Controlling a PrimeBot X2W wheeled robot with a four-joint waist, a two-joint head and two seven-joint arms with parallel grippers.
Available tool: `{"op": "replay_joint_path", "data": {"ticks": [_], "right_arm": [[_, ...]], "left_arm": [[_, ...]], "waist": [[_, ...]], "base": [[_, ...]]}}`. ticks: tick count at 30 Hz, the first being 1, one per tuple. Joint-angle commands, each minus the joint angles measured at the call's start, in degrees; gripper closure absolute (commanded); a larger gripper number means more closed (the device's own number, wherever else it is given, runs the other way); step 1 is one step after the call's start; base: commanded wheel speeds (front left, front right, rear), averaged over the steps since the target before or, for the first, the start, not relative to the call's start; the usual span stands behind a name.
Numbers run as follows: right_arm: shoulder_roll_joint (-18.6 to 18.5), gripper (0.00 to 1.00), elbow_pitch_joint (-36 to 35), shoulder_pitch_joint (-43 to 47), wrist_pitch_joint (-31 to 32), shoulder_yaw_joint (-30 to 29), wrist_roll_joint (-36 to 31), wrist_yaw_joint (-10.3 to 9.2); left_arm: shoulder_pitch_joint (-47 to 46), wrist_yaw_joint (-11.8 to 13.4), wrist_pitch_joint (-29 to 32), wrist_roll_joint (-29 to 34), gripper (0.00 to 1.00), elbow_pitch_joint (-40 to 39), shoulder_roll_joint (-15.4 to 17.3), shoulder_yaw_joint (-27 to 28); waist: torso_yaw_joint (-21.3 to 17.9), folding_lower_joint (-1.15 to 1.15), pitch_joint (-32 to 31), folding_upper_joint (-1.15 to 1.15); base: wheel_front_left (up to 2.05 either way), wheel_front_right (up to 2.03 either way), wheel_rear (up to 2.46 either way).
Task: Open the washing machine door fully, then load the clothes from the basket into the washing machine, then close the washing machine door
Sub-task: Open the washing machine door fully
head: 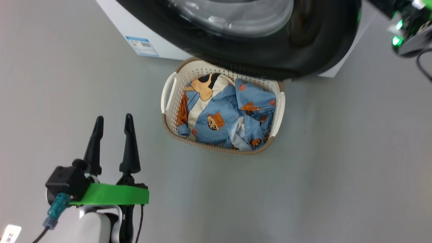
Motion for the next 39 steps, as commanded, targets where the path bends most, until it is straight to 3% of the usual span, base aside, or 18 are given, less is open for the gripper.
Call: {"op": "replay_joint_path", "data": {"ticks": [1,18,39], "right_arm": [[2.6,1.00,-2.2,2.7,1.3,1.2,1.4,0.33],[7.0,1.00,-8.7,22.7,3.7,0.5,3.3,0.33],[11.8,1.00,-12.7,31.9,6.9,-1.1,3.8,0.33]], "left_arm": [[1.3,-0.5,-0.4,1.2,0.00,-0.6,1.1,2.3],[7.2,-1.7,-0.4,2.3,0.00,3.0,2.3,4.4],[9.1,-1.6,2.4,0.9,0.00,3.3,3.3,3.2]], "waist": [[-0.5,0.00,-2.8,0.00],[5.3,0.00,-15.8,0.00],[13.6,0.00,-19.2,0.00]], "base": [[0.00,0.00,0.00],[0.00,0.00,0.00],[0.00,0.00,0.00]]}}
